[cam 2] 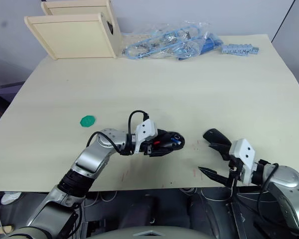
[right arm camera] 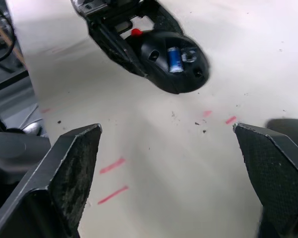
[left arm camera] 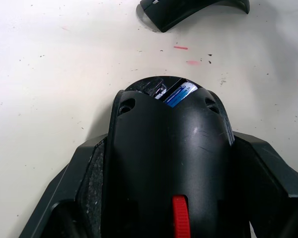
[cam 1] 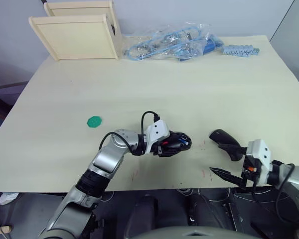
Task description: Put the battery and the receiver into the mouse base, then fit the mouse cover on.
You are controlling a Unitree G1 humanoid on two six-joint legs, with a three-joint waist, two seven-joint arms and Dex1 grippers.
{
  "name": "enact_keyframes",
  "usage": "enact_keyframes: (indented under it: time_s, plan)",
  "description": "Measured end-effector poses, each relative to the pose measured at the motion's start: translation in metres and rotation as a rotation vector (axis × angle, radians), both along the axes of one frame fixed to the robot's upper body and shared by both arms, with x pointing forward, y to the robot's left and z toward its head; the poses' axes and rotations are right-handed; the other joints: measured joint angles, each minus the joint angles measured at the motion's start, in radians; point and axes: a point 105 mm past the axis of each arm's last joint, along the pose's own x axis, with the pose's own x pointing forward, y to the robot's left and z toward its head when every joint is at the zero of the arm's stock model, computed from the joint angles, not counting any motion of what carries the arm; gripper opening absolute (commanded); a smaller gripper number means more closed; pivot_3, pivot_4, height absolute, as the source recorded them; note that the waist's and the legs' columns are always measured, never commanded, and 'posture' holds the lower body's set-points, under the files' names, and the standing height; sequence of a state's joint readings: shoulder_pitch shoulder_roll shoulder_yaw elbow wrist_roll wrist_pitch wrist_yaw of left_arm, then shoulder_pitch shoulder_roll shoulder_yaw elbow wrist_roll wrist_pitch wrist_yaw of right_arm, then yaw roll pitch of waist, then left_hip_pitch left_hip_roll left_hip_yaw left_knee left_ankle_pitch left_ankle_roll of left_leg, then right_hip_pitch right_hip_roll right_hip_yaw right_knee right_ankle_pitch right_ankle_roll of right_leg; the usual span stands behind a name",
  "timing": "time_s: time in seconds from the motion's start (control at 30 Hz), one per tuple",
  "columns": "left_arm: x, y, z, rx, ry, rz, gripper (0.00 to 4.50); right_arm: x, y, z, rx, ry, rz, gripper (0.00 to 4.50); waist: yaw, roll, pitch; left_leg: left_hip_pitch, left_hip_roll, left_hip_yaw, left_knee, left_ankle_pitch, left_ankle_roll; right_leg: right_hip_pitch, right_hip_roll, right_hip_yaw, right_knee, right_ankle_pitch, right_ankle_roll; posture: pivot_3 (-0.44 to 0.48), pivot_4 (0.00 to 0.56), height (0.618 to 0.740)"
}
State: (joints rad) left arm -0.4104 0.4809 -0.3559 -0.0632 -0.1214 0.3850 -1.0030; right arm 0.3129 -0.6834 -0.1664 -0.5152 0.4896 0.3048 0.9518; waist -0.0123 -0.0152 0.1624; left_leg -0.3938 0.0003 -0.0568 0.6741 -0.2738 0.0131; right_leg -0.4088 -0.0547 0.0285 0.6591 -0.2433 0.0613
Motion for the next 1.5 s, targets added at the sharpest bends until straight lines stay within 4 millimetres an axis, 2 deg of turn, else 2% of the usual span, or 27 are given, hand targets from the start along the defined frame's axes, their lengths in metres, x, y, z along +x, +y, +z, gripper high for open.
enact_keyframes:
  time_s: [0.13,0.4,0.6,0.67,0.73,0.83,1.0,1.03,1.1,1.27,1.5]
  plan:
    - [0.000,0.000,0.000,0.000,0.000,0.001,3.00,-0.011,-0.001,-0.006,0.015,0.018,-0.033,4.44,-0.001,0.000,0.000,0.000,0.000,0.000,0.000,0.000,0.000,0.000,0.000,0.000,0.000,0.000,0.000,0.000,0.150,0.740]
    - [0.000,0.000,0.000,0.000,0.001,-0.001,3.00,-0.017,-0.012,-0.002,0.041,-0.022,-0.160,4.44,0.000,0.000,0.000,0.000,0.000,0.000,0.000,0.000,0.000,0.000,0.000,0.000,0.000,0.000,0.000,0.000,0.150,0.740]
    - [0.000,0.001,0.000,0.001,0.000,-0.003,3.00,-0.025,-0.036,0.000,0.018,-0.028,-0.257,4.44,0.000,0.000,0.000,0.000,0.000,0.001,0.000,0.000,0.000,0.000,0.000,0.000,0.000,0.000,0.000,0.000,0.150,0.740]
    - [0.000,0.001,0.000,0.000,-0.001,-0.003,3.00,-0.029,-0.051,0.002,0.011,-0.025,-0.305,4.44,0.000,0.000,0.000,0.000,0.000,0.001,0.000,0.000,0.000,0.000,0.000,0.001,0.000,0.000,0.000,0.000,0.150,0.740]
    - [0.000,0.002,-0.001,0.001,-0.001,-0.003,3.00,-0.031,-0.061,0.006,0.020,-0.024,-0.320,4.44,-0.001,0.001,0.000,0.001,0.000,0.002,0.000,0.000,0.000,0.000,0.000,0.001,0.000,0.000,0.000,0.000,0.150,0.740]
    - [0.000,0.002,-0.001,0.000,-0.002,-0.003,3.00,-0.032,-0.065,0.009,0.027,-0.025,-0.315,4.44,-0.001,0.001,-0.001,0.001,0.001,0.003,0.000,0.000,0.000,0.000,0.000,0.002,0.000,0.000,0.000,0.000,0.150,0.740]
    - [-0.001,0.002,0.000,-0.003,-0.002,-0.011,3.00,-0.036,-0.089,0.008,-0.002,0.004,-0.324,4.44,0.000,0.001,-0.001,0.001,0.001,0.007,0.000,0.000,0.000,0.000,0.000,0.002,0.000,0.000,0.000,0.000,0.150,0.740]
    - [-0.001,0.002,0.000,-0.005,0.000,-0.011,3.80,-0.036,-0.090,0.008,-0.004,0.004,-0.325,4.50,-0.001,0.001,-0.001,0.001,0.001,0.007,0.000,0.000,0.000,0.000,0.000,0.002,0.000,0.000,0.000,0.000,0.150,0.740]
    - [-0.003,0.003,-0.003,-0.015,0.027,-0.008,4.47,-0.037,-0.092,0.008,-0.004,0.003,-0.317,4.50,-0.001,0.001,-0.001,0.001,0.001,0.007,0.000,0.000,0.000,0.000,0.000,0.002,0.000,0.000,0.000,0.000,0.150,0.740]
    - [-0.002,0.009,-0.001,-0.047,0.053,0.023,4.47,-0.037,-0.091,0.007,-0.010,0.005,-0.305,4.50,-0.001,0.001,-0.001,0.001,0.001,0.007,0.000,0.000,0.000,0.000,0.000,0.002,0.000,0.000,0.000,0.000,0.150,0.740]
    - [-0.012,0.038,0.017,-0.128,0.060,0.077,4.47,-0.031,-0.089,0.010,-0.012,-0.018,-0.300,4.50,0.002,0.001,-0.001,0.002,0.001,0.005,-0.001,0.000,0.000,0.000,0.000,0.004,0.000,0.000,0.000,0.000,0.150,0.740]
